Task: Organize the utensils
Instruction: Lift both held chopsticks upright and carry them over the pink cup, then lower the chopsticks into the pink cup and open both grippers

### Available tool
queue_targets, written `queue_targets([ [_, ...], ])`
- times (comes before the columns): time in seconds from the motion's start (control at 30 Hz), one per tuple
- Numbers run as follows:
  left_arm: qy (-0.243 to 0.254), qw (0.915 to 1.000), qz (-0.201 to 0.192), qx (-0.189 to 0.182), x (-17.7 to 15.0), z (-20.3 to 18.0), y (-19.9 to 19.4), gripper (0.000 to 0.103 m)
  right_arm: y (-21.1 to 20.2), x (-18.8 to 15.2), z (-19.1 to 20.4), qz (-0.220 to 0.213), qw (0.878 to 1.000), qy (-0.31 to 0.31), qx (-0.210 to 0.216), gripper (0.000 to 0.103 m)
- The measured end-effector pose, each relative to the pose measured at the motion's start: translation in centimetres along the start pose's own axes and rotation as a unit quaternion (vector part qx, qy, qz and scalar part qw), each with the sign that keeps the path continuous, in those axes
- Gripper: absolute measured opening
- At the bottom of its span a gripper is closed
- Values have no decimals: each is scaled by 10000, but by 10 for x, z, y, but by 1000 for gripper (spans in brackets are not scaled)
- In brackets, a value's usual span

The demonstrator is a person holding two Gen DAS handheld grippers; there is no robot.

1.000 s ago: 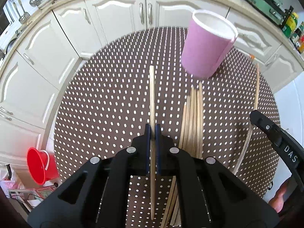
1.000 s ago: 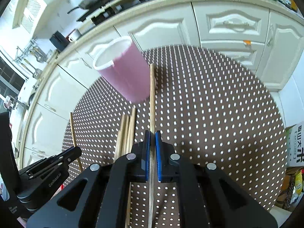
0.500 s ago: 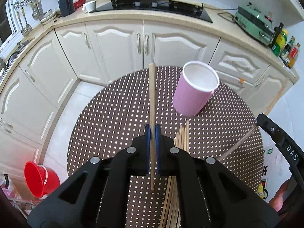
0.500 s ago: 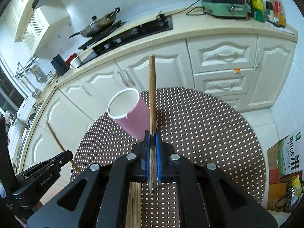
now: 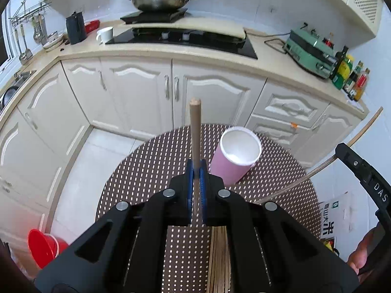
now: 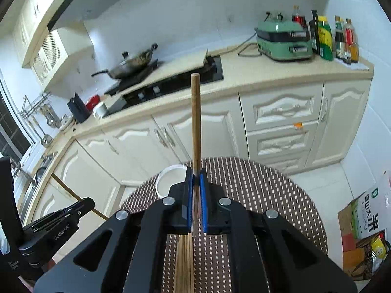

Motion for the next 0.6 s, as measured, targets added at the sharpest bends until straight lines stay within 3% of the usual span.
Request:
queue_targets([
  [0.33, -111, 9985, -423, -320, 50, -1, -16, 5, -6, 43, 18, -459, 9989, -64, 59, 5],
  [0.6, -69, 9970, -635, -433, 82, -12, -20, 5, 9, 61, 26, -517, 9985, -130, 97, 5],
])
Point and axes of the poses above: each gripper's, at about its wrist camera, not at the fingertips, and y roughly the way its jaws point, z to its left, x to its top, the point moved 4 cm from there along y, roughly the way its jaws point, and after that the axes turned 5 degrees about y, right-handed, at the moved point
